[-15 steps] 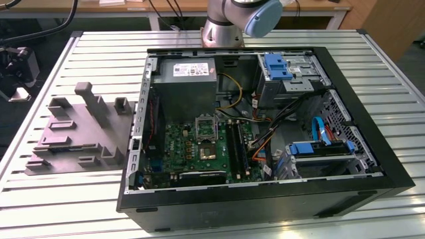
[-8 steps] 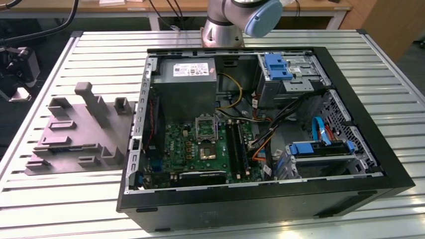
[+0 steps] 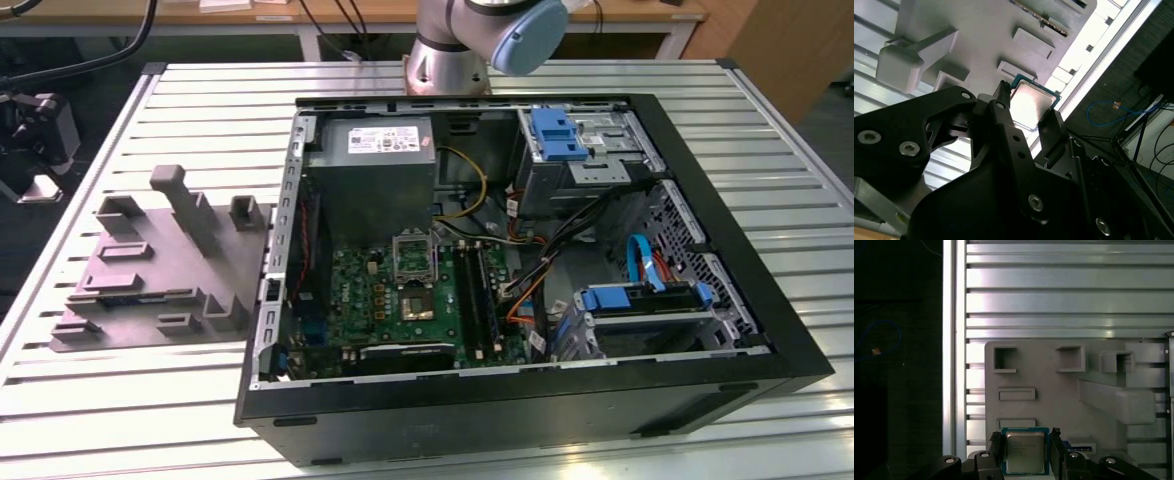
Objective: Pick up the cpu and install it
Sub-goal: 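Pick up the cpu and move it towards the insertion slot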
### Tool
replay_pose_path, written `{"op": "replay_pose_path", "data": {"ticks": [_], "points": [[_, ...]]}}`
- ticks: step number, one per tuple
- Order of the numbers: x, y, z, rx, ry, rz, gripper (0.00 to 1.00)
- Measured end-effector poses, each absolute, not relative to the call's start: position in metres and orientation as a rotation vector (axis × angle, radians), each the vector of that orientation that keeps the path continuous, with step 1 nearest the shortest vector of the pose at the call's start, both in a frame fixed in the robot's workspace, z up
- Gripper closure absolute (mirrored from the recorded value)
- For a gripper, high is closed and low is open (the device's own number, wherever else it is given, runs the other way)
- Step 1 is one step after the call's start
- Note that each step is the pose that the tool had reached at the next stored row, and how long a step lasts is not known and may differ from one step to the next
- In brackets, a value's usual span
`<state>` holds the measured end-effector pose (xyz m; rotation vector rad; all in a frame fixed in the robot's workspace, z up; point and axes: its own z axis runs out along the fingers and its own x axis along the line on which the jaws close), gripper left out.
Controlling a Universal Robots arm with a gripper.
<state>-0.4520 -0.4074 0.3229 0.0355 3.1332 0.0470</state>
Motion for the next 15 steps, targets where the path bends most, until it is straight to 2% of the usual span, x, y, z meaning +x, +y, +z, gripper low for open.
{"op": "replay_pose_path", "data": {"ticks": [15], "points": [[-0.452,-0.407,0.345,0.036,3.133,0.047,0.53]]}}
